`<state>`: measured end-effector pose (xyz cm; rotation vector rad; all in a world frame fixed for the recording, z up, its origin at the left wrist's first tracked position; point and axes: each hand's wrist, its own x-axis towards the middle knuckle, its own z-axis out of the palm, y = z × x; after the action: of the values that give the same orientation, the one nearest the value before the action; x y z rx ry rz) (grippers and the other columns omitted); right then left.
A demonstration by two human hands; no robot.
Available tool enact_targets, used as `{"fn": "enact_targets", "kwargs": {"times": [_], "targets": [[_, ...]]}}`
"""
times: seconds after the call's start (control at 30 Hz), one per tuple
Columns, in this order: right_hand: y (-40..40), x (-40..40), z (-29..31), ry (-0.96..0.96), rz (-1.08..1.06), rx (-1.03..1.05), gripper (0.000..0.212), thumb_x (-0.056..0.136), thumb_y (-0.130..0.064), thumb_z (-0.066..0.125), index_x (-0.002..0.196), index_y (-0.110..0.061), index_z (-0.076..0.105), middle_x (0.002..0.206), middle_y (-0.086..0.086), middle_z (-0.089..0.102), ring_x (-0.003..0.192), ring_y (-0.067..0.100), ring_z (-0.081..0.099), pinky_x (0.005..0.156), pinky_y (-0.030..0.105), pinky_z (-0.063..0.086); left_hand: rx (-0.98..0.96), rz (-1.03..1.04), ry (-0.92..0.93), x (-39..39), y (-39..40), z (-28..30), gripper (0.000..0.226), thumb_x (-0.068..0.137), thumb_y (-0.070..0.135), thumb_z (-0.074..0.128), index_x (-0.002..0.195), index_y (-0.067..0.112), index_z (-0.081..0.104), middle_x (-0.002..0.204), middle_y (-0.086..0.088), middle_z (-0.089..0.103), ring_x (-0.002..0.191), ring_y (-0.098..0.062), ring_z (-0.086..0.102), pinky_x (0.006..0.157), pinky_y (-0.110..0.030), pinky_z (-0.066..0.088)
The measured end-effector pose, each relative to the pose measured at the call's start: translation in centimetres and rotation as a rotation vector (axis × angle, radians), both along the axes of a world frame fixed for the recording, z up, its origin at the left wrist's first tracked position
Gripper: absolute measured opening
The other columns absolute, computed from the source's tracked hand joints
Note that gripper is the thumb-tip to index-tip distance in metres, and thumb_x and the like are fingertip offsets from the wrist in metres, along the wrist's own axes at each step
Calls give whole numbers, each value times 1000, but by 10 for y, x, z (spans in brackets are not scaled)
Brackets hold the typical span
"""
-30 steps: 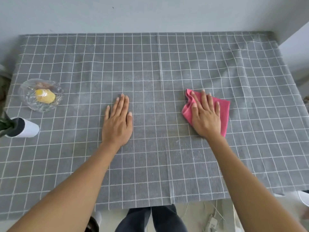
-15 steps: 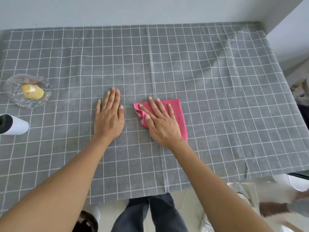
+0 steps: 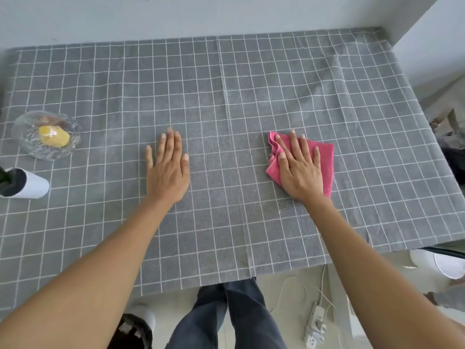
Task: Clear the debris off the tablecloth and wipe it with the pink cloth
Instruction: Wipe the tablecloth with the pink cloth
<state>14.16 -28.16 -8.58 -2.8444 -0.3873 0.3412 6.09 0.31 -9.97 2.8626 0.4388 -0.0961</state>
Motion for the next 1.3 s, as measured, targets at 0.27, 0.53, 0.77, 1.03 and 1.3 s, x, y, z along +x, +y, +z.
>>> {"fn": "enact_targets", "kwargs": {"times": [0.27,0.53,0.77,1.03,1.3], "targets": [[19,-22,7,88,203,50,45,101,-43,1,145,-47,-6,158,-9,-15,146,15,-17,117,46,-15,-35,-3,-21,-61,-26,-7,56,98,40,2,150,22,-5,158,6,-9,145,-11,-12,117,-41,-11],[70,-85,3,47,310,45,50,101,-44,5,151,-44,8,161,-10,-4,147,11,-13,119,44,-9,-25,6,-30,-61,-28,-4,56,98,37,1,151,22,-4,159,5,-5,146,-10,-7,119,-43,-4],[26,-54,0,7,215,-36,48,100,-51,-1,148,-49,-8,159,-10,-16,146,12,-19,120,46,-8,-32,0,-40,-62,-28,-4,54,99,35,3,151,23,-4,158,7,-7,146,-8,-9,118,-40,-7],[-15,-39,2,8,40,-42,50,98,-51,-1,148,-51,-4,161,-10,-8,147,11,-12,119,44,-8,-6,9,-44,-62,-29,-6,55,99,33,7,152,21,-1,159,6,-4,146,-10,-6,119,-42,-4],[46,-90,6,65,272,23,48,99,-46,0,146,-53,-5,160,-11,-14,146,10,-19,119,46,-10,-2,28,-40,-62,-31,-4,55,99,35,3,152,21,-3,159,7,-6,146,-9,-8,119,-43,-2]]}}
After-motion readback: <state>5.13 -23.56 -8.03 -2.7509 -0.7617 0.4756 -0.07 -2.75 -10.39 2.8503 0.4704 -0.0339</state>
